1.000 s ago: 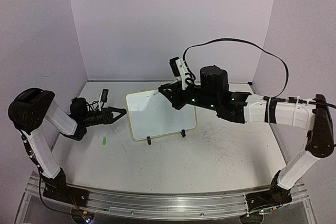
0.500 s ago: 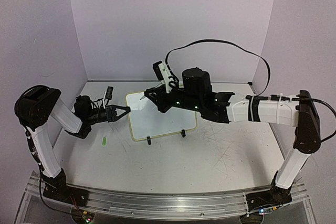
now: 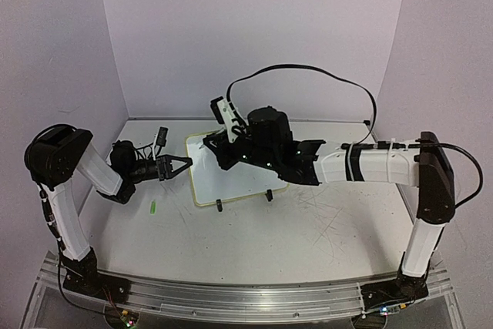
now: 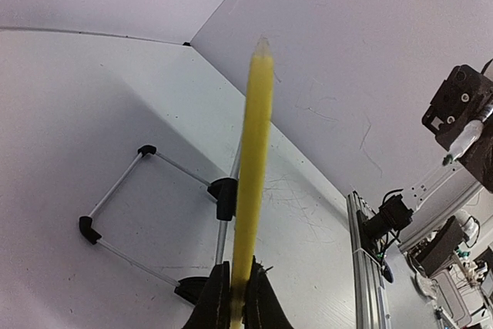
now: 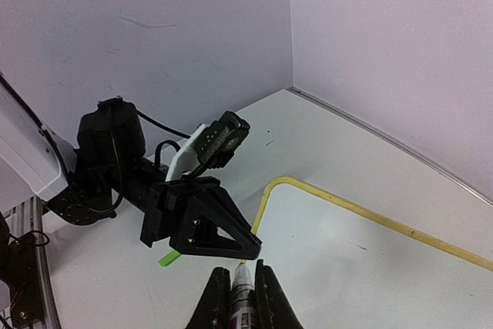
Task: Write a sentence on the whiteboard
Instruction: Hold the whiteboard at the center of the board, then write a sentence on the whiteboard.
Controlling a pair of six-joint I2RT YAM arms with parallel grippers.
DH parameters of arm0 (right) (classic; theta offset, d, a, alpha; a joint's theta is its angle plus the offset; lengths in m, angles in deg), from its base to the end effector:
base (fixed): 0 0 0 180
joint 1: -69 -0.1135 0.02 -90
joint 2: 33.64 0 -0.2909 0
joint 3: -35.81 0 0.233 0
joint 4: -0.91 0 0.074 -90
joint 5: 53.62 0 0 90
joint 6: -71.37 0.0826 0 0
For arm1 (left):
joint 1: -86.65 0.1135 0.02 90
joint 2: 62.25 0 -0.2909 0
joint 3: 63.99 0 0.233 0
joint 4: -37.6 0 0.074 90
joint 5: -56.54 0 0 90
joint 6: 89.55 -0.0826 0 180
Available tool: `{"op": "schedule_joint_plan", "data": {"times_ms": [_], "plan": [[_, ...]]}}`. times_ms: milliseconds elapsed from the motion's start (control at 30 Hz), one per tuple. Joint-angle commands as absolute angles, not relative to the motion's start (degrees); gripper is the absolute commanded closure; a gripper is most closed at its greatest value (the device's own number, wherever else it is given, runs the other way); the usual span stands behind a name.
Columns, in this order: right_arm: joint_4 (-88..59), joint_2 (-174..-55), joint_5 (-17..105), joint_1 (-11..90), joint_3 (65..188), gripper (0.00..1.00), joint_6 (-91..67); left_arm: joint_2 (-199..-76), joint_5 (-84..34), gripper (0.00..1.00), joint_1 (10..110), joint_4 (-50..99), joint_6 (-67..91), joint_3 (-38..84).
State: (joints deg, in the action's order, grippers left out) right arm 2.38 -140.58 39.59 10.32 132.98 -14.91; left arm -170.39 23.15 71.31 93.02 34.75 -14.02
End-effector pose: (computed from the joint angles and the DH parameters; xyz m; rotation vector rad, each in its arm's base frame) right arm 0.2503 0.4203 0.3297 -0.8650 1.5690 0.8452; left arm 0.3220 -0.1598 0.1862 0.5489 1.7208 -1.4283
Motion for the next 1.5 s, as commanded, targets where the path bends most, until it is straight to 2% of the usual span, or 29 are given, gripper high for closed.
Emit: {"op": "schedule_joint_plan", "data": {"times_ms": [0, 133, 500, 700, 867, 1000, 1100, 1200, 1467], "plan": [[4.12, -143.09, 31.99, 8.27, 137.03, 1.0, -18.36, -170.78, 25.0, 0.96, 71.24, 95.54, 33.52, -12.89], [5.69, -143.17, 30.67, 7.8, 136.16, 1.0, -20.59, -170.43, 24.73, 1.0, 71.22, 95.53, 31.14, -13.58], [7.05, -141.15, 30.3, 7.79, 133.56, 1.0, -21.1, -170.35, 23.7, 1.0, 71.37, 95.54, 27.14, -15.7], [7.11, -140.27, 30.49, 7.8, 132.94, 1.0, -21.22, -170.34, 25.59, 0.84, 71.47, 95.54, 28.76, -14.61], [7.24, -140.47, 30.59, 7.83, 132.87, 1.0, -21.15, -170.99, 25.44, 0.79, 71.46, 95.49, 28.9, -14.06], [7.3, -140.65, 30.9, 7.78, 133.28, 1.0, -21.23, -172.1, 25.29, 0.82, 71.52, 95.43, 29.18, -13.37], [7.34, -140.83, 30.95, 7.81, 133.74, 1.0, -21.61, -172.41, 24.79, 0.93, 71.48, 95.45, 28.87, -13.32], [7.34, -141.78, 29.75, 7.79, 134.53, 1.0, -21.89, -172.62, 24.4, 0.99, 71.53, 95.4, 28.22, -13.47], [6.85, -145.2, 28.6, 7.78, 137.76, 1.0, -23.17, -172.06, 23.45, 1.0, 71.45, 95.12, 26.77, -14.23]]}}
